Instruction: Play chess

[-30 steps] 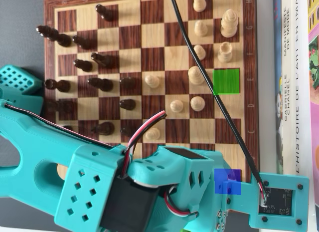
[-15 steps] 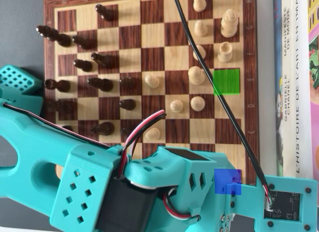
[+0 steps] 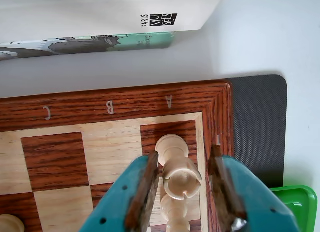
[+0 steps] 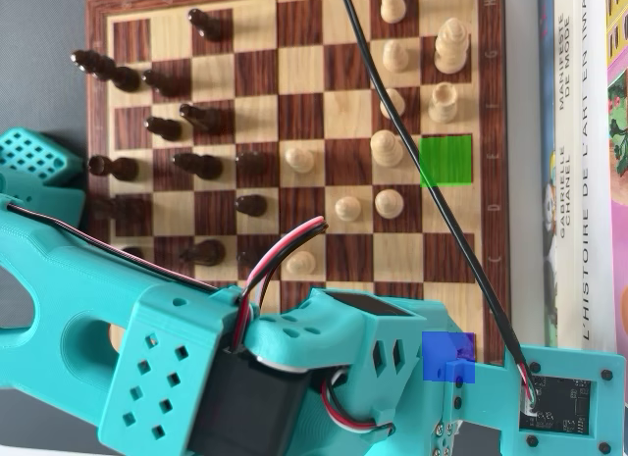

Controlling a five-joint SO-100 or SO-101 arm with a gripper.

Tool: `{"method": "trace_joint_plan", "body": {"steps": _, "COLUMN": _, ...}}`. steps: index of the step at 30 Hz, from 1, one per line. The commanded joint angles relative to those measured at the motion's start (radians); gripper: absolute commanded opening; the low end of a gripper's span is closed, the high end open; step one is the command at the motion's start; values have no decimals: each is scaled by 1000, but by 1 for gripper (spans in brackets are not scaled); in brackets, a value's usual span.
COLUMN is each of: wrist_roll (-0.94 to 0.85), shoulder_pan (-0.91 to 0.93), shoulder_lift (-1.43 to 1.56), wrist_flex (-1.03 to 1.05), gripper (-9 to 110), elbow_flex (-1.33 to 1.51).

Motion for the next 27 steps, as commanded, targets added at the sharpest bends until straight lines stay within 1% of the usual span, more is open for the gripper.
{"method": "trace_joint_plan", "body": {"steps": 1, "wrist_roll": -8, "shoulder_pan": 15, "shoulder_lift": 9, "wrist_flex": 5, "gripper": 15, "elbow_flex": -44}}
{"method": "trace_joint_plan", "body": {"steps": 8, "wrist_roll": -67, "shoulder_pan": 17, "shoulder_lift": 9, "wrist_flex": 5, "gripper": 4, "elbow_flex": -44}}
{"method": "trace_joint_plan", "body": {"steps": 14, "wrist_roll": -67, "shoulder_pan": 25, "shoulder_lift": 9, "wrist_flex": 5, "gripper": 1, "elbow_flex": -44}}
{"method": "trace_joint_plan", "body": {"steps": 27, "wrist_roll": -64, "shoulder_pan": 5, "shoulder_lift": 46, "wrist_flex": 5, "gripper": 1, "elbow_flex": -44}}
